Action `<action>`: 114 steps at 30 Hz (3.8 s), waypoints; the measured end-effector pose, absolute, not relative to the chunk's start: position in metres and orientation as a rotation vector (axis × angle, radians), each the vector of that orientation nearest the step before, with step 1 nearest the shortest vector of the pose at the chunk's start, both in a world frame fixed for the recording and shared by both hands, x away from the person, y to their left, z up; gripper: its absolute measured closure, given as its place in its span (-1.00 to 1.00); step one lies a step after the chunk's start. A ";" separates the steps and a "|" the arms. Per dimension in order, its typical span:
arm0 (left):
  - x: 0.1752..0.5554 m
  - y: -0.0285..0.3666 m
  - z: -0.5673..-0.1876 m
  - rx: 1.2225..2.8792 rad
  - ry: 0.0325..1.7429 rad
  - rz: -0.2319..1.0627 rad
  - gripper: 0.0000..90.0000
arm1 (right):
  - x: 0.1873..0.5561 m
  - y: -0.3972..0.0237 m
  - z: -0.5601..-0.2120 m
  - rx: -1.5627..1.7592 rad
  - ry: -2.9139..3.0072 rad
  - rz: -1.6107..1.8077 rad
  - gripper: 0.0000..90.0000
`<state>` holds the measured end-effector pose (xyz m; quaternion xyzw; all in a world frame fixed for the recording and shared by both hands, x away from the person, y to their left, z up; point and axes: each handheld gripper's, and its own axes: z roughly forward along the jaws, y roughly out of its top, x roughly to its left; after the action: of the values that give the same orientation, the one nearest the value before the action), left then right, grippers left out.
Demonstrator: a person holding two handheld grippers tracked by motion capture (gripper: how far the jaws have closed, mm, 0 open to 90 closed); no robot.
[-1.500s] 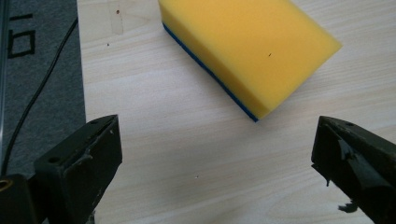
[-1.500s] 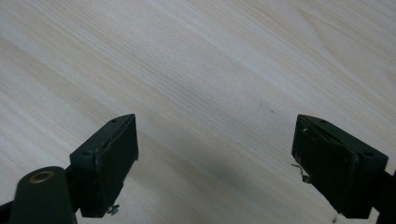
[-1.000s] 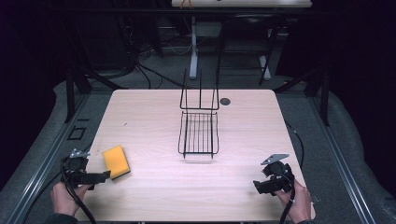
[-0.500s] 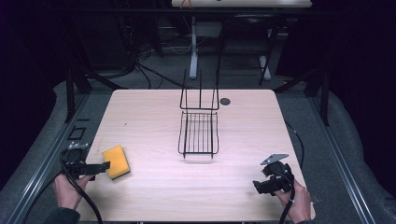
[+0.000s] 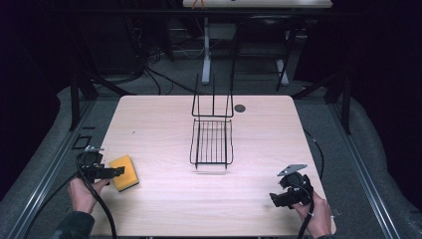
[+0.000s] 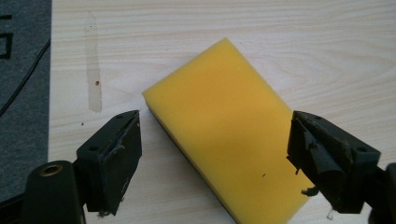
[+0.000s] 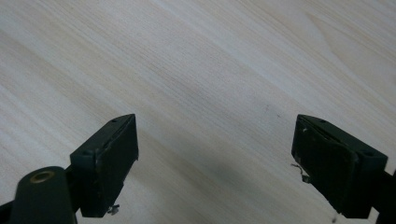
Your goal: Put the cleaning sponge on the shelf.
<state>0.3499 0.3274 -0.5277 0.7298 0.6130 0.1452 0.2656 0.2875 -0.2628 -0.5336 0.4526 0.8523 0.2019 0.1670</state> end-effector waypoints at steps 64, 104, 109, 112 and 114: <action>0.374 0.299 -0.550 2.083 1.710 0.308 -0.69 | 0.287 -0.264 -0.533 1.288 2.430 0.579 -0.68; 0.358 0.272 -0.501 2.131 1.476 0.410 -0.68 | 0.287 -0.263 -0.533 1.283 2.436 0.563 -0.68; 0.356 0.264 -0.496 2.156 1.438 0.417 -0.68 | 0.287 -0.263 -0.533 1.281 2.436 0.569 -0.68; 0.356 0.262 -0.494 2.163 1.424 0.420 -0.68 | 0.287 -0.263 -0.533 1.282 2.437 0.564 -0.68; 0.356 0.261 -0.492 2.159 1.419 0.424 -0.68 | 0.287 -0.263 -0.533 1.281 2.437 0.564 -0.68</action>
<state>0.3562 0.2610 -0.4921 0.7965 0.5236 0.1564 0.2587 0.2870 -0.2633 -0.5329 0.4497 0.8552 0.1979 0.1650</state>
